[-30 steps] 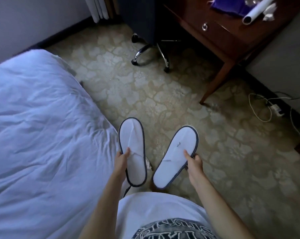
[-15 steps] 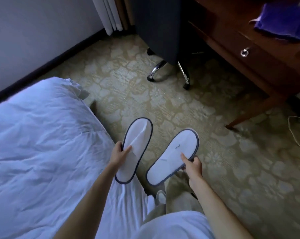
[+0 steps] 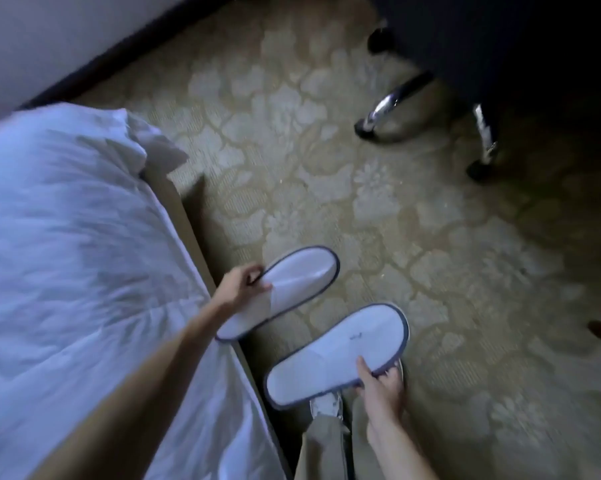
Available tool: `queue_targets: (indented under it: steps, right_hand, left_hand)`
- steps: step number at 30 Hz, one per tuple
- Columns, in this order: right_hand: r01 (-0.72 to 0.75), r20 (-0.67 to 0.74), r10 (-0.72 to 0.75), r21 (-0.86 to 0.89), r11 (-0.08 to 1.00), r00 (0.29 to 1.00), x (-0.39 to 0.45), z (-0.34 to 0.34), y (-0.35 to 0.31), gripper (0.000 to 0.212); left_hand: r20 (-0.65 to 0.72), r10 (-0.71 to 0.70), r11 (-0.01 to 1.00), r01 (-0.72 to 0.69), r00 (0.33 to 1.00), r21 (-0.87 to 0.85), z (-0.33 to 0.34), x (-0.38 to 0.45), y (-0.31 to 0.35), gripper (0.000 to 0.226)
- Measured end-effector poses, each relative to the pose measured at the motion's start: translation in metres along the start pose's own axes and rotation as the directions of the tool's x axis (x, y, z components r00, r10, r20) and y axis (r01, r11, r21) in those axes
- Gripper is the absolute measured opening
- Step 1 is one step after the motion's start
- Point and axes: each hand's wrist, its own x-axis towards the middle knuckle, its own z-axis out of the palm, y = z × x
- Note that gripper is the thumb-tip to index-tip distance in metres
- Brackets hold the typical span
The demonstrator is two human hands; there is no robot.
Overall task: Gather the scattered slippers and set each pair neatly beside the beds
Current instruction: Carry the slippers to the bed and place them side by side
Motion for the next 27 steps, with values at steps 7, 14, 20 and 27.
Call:
queue_targets:
  steps: [7,14,20,27]
  right_hand:
    - [-0.102,0.028,0.1,0.055,0.993,0.995,0.159,0.073,0.105,0.017]
    - [-0.138,-0.044,0.137,-0.015,0.99,0.99,0.27,0.11,0.207,0.015]
    - [-0.08,-0.157,0.059,-0.131,0.988,0.986,0.316,0.116,0.236,0.029]
    - [-0.139,-0.283,0.104,-0.105,0.985,0.953,0.318,0.138,0.243,0.06]
  left_hand:
    - [-0.009,-0.075,0.997,0.075,0.997,-0.003,0.116,0.15,-0.084,0.031]
    - [0.021,-0.131,0.991,0.132,0.991,-0.029,0.231,0.225,-0.193,0.023]
    - [-0.025,-0.165,0.983,0.163,0.986,-0.081,0.265,0.229,-0.233,0.028]
    - [-0.173,-0.179,0.983,0.167,0.969,-0.079,0.267,0.228,-0.234,0.03]
